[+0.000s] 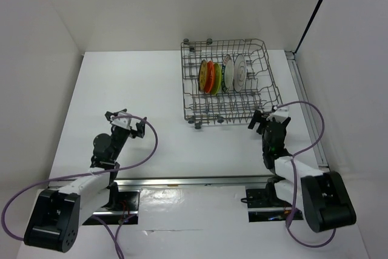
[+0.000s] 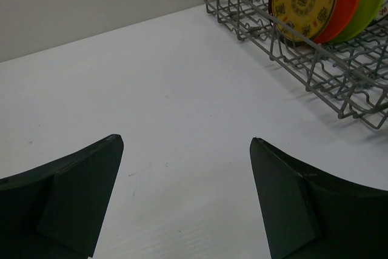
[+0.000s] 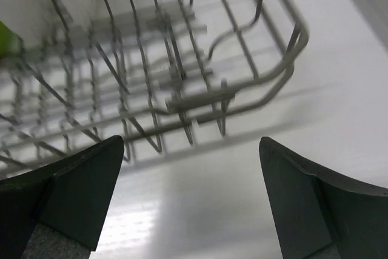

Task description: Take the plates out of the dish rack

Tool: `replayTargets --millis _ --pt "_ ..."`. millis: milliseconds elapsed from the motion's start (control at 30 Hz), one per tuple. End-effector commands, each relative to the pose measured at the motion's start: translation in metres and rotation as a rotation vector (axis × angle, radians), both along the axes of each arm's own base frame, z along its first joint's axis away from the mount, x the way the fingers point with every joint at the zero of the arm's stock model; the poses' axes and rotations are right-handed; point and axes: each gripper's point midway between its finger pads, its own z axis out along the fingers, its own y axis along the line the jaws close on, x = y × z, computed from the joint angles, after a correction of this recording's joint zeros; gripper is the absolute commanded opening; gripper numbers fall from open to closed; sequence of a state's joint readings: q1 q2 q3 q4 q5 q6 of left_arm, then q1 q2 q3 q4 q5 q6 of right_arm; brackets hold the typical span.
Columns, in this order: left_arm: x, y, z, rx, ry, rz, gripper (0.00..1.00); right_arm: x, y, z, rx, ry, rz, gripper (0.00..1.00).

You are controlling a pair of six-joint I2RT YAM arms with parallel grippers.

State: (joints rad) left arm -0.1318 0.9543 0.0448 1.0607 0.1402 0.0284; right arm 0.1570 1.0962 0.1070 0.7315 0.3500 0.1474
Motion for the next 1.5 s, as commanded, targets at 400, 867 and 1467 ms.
replayTargets --millis 400,867,1467 --pt "0.023 0.009 0.072 0.326 0.247 -0.031 1.0 0.039 0.029 0.245 -0.244 -0.354 0.229 1.0" --pt "0.052 0.013 0.201 0.37 0.274 -0.004 1.0 0.175 0.034 0.256 -0.474 0.009 0.31 1.0" --pt "0.037 0.013 0.123 0.369 0.5 -0.037 1.0 0.238 0.046 0.123 -0.107 0.259 0.183 0.59"
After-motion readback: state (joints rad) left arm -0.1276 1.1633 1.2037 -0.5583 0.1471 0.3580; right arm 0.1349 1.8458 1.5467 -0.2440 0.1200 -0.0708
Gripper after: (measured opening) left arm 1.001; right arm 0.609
